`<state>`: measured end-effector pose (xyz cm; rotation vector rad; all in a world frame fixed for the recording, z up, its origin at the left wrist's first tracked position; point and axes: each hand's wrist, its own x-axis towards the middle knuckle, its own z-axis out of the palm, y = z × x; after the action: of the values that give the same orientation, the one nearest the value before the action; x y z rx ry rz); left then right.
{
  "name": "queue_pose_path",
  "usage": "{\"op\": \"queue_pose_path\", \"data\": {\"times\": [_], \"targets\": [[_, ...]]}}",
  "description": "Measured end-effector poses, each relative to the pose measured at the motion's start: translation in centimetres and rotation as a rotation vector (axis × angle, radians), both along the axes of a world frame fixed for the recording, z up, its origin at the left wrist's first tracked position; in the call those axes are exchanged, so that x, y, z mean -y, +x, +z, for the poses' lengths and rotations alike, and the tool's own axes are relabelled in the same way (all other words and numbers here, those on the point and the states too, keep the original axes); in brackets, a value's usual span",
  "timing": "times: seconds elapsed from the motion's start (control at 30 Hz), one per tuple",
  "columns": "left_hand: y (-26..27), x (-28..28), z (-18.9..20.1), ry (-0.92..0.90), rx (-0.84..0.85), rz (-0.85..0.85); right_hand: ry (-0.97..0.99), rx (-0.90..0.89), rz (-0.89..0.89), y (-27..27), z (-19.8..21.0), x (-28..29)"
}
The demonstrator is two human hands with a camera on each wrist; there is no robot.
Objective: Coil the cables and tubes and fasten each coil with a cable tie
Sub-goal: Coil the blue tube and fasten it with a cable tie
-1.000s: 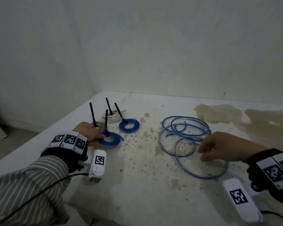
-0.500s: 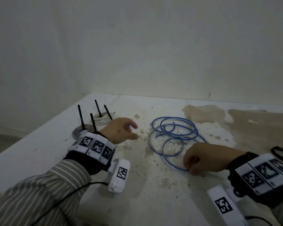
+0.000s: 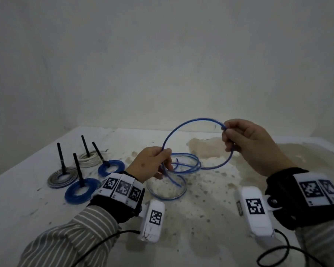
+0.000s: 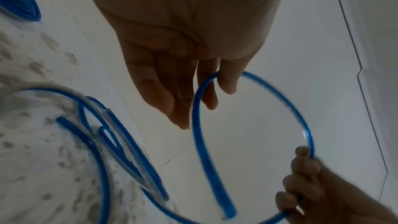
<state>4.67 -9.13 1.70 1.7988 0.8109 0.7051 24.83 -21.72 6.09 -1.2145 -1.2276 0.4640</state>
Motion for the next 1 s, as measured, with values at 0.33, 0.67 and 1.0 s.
{"op": "queue_pose_path", "data": {"times": [0.33, 0.67, 1.0], "targets": [[3.1, -0.6, 1.5, -0.464, 0.579, 0.117, -0.295, -0.099, 0.097, -1.8, -2.9, -2.1], [6.6, 0.6, 0.4, -0.329, 0.38, -0.091, -0.037, -0.093, -0.012, -1.3, -3.3, -4.8], [6.1, -2.4, -0.5, -0.173, 0.266, -0.077, -0.218, -0.254, 0.148, 0.3, -2.6, -5.7]]}}
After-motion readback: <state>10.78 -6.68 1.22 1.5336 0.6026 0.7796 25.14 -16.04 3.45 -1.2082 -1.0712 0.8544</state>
